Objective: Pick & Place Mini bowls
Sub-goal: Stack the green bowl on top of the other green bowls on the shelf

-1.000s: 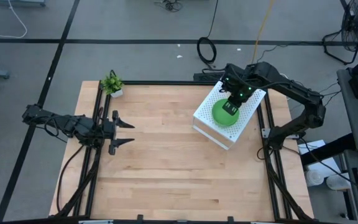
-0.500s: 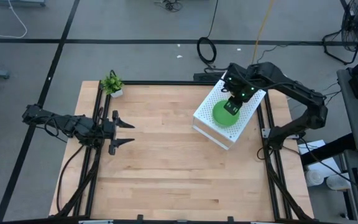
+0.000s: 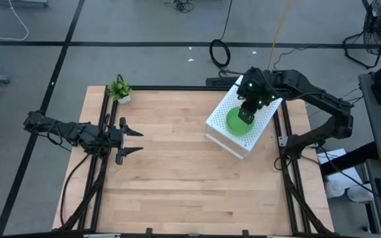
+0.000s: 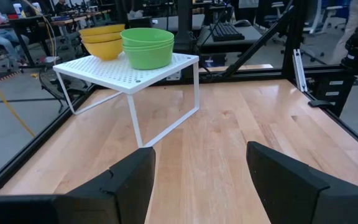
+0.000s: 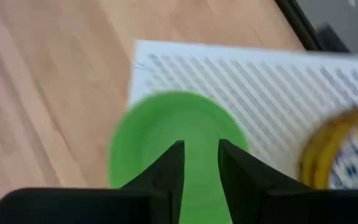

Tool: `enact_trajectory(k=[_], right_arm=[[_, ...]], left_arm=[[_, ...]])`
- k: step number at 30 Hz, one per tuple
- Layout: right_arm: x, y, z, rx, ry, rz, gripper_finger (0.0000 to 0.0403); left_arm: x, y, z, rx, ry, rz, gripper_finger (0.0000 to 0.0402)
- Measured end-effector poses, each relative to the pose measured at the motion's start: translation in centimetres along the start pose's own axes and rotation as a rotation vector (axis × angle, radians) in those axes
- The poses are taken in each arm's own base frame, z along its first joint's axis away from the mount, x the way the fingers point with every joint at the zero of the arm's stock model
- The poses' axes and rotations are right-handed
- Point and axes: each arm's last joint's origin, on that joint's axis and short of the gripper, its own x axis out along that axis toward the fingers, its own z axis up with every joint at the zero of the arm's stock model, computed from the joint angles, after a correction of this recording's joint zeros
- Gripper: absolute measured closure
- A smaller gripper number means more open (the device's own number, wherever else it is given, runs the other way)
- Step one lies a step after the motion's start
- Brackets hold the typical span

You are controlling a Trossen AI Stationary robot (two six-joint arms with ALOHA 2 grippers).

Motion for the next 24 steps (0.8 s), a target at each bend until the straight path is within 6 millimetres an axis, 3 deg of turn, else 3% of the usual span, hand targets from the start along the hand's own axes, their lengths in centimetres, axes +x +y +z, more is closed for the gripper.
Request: enact_trajectory(k=[10,24], right_arm=[[1.0,2.6,0.3,-0.192,-0.058,-0.046,0.0397],[8.8,1.4,-2.8,-0.202,0.156,-0.114,0.0402]], left_arm=[[0.0,0.0,0.0,-0.001,0.003,0.0,0.0149],[0.0,0.0,-0.1,-0.004,0.015,0.0,0.0149]])
